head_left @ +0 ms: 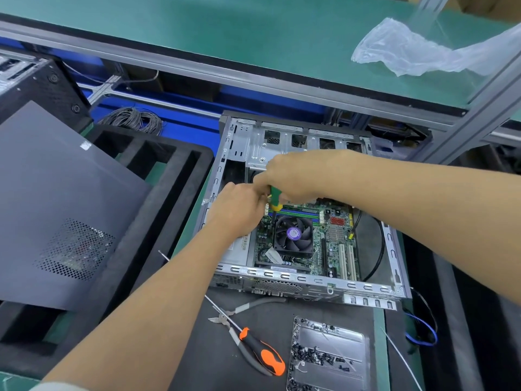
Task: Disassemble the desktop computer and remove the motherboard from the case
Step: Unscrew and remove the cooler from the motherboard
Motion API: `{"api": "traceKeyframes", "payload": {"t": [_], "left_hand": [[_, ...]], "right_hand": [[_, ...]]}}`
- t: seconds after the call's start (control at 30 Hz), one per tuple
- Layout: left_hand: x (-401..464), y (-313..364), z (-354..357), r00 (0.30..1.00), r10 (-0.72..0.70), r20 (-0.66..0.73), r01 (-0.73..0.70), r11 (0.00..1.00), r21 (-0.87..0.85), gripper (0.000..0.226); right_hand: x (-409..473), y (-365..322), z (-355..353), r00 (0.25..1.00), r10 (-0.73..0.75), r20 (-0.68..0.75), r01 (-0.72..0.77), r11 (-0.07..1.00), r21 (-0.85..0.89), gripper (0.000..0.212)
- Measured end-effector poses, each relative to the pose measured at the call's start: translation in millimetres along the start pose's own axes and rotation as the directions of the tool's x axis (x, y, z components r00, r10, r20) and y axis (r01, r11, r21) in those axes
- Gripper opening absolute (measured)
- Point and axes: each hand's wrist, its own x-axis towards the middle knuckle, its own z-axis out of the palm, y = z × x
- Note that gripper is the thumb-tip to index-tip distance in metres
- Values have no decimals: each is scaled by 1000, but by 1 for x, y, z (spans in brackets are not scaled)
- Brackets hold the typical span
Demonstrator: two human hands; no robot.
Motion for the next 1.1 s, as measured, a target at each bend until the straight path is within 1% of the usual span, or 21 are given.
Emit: {"api": "traceKeyframes", "payload": {"t": [0.07, 0.13, 0.17, 0.23, 0.3, 0.33, 0.37, 0.43, 0.47, 0.5, 0.53, 0.57, 0.6, 0.67, 0.73, 0.8, 0.83, 0.9, 0.97, 1.03, 1.1], "left_hand": [[1, 0, 0, 1000, -8, 4, 8, 1000, -19, 22], [1, 2, -1, 1000, -17, 8, 17, 1000, -1, 24], [1, 2, -1, 1000, -22, 7, 22, 1000, 8, 24], [1, 2, -1, 1000, -22, -4, 22, 1000, 7, 23], [1, 2, -2, 1000, -15, 1, 15, 1000, 16, 22], [0, 2, -2, 1000, -13, 2, 13, 1000, 22, 23], [0, 2, -3, 1000, -9, 1, 9, 1000, 30, 24], [-1, 3, -4, 1000, -13, 0, 13, 999, 39, 25], [-1, 3, -5, 1000, -10, -5, 10, 999, 35, 25], [-1, 3, -4, 1000, -4, -10, 4, 1000, 28, 24], [-1, 3, -4, 1000, 0, -10, 0, 1000, 23, 24], [-1, 3, -4, 1000, 0, -4, 0, 1000, 27, 24], [0, 3, -4, 1000, 0, 3, 0, 999, 45, 25], [1, 3, -3, 1000, 4, 16, -5, 997, 78, 30], [1, 3, -4, 1000, 0, 17, -1, 998, 62, 32], [1, 3, -4, 1000, -7, 7, 7, 1000, 25, 27], [1, 3, -4, 1000, -5, -7, 5, 1000, 11, 25], [0, 2, -4, 1000, 12, -27, -12, 1000, -18, 19], [0, 2, -4, 999, 19, -41, -22, 996, -87, 13], [-1, 2, -5, 998, 47, -31, -51, 985, -163, 13], [-3, 2, -7, 996, 87, -37, -93, 970, -225, 14]], "right_hand": [[-3, 3, 1, 993, 114, -2, -113, 989, 100, 36], [-3, 4, -2, 965, 256, 49, -261, 954, 146, 51], [-2, 3, -3, 951, 296, 87, -305, 944, 123, 57], [-1, 2, -5, 943, 305, 136, -312, 949, 34, 61], [-2, -1, -5, 968, 234, 88, -228, 971, -77, 47], [-4, -2, -4, 986, 164, 36, -157, 977, -143, 36], [-5, -3, -3, 997, 72, -14, -73, 976, -204, 32], [-4, -3, 2, 993, -93, -69, 71, 959, -274, 35], [-3, -3, 4, 991, -99, -89, 76, 969, -233, 36], [-2, -2, 5, 994, -35, -103, 21, 991, -129, 40], [-1, 0, 6, 992, 70, -101, -68, 997, 23, 47], [-1, 1, 6, 981, 171, -90, -153, 972, 176, 53], [-2, 2, 7, 966, 246, -79, -215, 936, 279, 56], [-2, 5, 9, 950, 306, -57, -269, 899, 346, 53], [-4, 7, 11, 961, 270, -59, -234, 909, 346, 39], [-7, 7, 14, 980, 152, -127, -110, 950, 291, 23], [-8, 8, 17, 980, 73, -183, -33, 976, 215, 20], [-7, 6, 22, 958, -44, -283, 75, 992, 100, 25], [-8, 6, 24, 944, 21, -330, 56, 973, 223, 29], [-8, 9, 25, 950, 144, -277, -3, 892, 452, 30], [-9, 6, 27, 958, 183, -221, -18, 808, 589, 26]]}}
